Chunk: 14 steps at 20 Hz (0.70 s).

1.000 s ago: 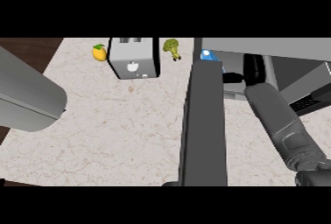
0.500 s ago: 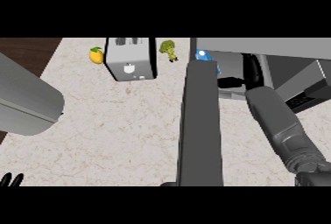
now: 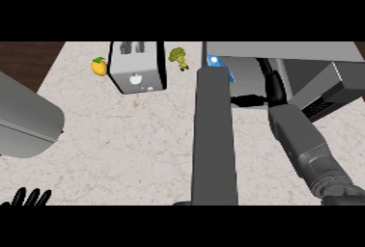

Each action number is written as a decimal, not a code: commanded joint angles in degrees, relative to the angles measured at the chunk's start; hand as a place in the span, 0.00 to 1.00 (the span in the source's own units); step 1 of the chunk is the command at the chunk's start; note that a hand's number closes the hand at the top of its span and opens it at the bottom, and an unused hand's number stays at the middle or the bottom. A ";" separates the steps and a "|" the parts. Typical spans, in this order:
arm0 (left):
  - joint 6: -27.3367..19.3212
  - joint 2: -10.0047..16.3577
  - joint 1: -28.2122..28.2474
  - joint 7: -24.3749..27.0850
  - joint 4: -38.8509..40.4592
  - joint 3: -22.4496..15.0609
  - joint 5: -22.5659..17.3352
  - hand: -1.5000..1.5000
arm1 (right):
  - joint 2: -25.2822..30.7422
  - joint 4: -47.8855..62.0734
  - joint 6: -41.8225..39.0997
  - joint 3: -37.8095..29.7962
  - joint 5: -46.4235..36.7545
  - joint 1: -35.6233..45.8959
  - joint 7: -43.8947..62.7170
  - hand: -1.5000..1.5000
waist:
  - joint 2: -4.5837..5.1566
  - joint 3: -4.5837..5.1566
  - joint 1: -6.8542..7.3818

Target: Pick up the milk, place it into the microwave and close the microwave

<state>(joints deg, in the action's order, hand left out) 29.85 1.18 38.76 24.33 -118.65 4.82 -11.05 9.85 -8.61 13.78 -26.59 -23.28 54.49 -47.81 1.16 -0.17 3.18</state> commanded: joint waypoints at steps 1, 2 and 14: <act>0.57 -0.18 1.30 -1.16 -3.23 -1.59 1.01 0.00 | 0.48 -0.50 -5.44 0.06 0.98 -3.39 -2.78 0.00 | -0.64 0.07 -1.37; -1.75 -1.12 0.50 2.34 0.34 -5.71 6.20 0.00 | -0.03 -0.75 -5.51 -0.08 1.33 -4.84 -4.17 0.00 | -0.70 0.09 -1.54; -6.26 -1.17 -5.81 -7.01 -1.61 -12.88 9.20 0.00 | -6.69 -11.78 -12.68 4.18 3.93 -20.03 -6.73 0.00 | -1.98 0.27 -4.91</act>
<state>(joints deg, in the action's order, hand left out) 24.06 0.13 33.99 18.75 -120.49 -6.40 -3.10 6.07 -16.63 2.79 -23.83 -20.07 39.96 -53.46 -0.40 0.04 -0.74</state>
